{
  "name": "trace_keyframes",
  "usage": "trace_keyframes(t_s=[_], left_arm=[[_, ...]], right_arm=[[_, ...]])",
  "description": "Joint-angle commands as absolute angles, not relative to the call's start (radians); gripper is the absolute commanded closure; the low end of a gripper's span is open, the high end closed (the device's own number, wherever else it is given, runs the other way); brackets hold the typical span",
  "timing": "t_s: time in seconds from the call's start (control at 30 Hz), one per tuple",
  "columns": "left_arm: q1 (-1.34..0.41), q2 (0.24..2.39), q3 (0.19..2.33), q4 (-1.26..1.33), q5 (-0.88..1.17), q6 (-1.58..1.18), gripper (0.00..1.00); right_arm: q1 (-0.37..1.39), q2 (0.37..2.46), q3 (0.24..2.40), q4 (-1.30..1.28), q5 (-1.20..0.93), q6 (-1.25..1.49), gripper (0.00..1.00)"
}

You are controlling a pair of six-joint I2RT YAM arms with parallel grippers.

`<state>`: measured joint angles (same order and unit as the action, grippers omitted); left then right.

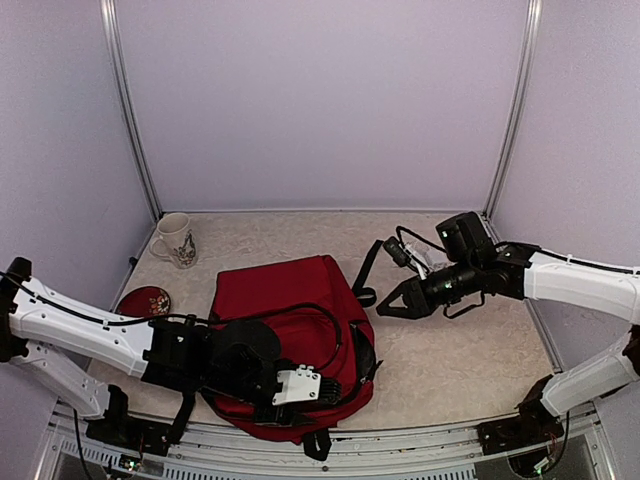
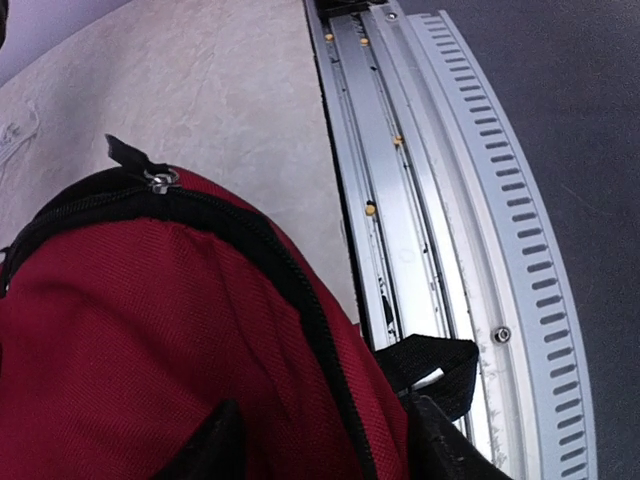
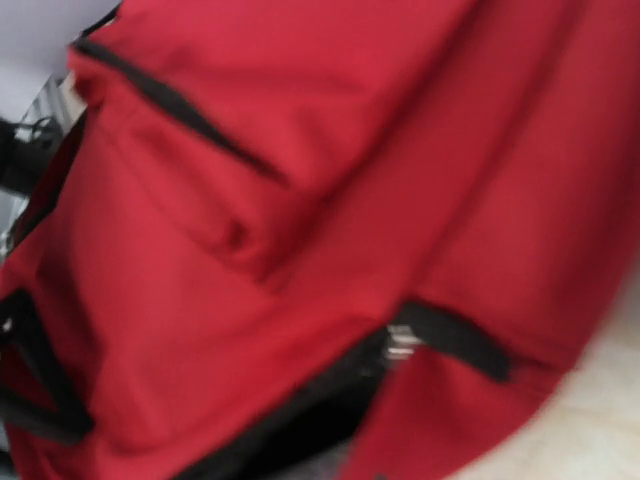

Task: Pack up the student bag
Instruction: Adjust the student bag at the center of the board.

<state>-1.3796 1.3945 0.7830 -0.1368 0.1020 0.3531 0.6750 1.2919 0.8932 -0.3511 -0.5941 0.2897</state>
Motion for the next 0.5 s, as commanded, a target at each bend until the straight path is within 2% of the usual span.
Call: trace_keyframes(t_s=[0.0,0.07,0.13,0.4,0.47], left_arm=[[-1.387,1.357,0.81,-0.155,0.095,0.326,0.39],[-1.387,1.34,0.812,-0.135,0.062,0.315,0.35],[-1.389,1.336,0.821,-0.128,0.027,0.301,0.33],[-1.402,1.282,0.813,-0.139,-0.1,0.178,0.25],[-1.37,1.23,0.803,-0.116,-0.203,0.099,0.2]], right_arm=[[0.789,1.271,0.857,-0.26,-0.621,0.274,0.72],[0.803,1.256,0.823,-0.24,-0.698,0.26,0.64],[0.804,1.242,0.785,-0.24,-0.706,0.241,0.61],[0.804,1.188,0.71,-0.207,-0.572,0.282,0.59],[0.804,1.192,0.717,-0.13,-0.576,0.337,0.53]])
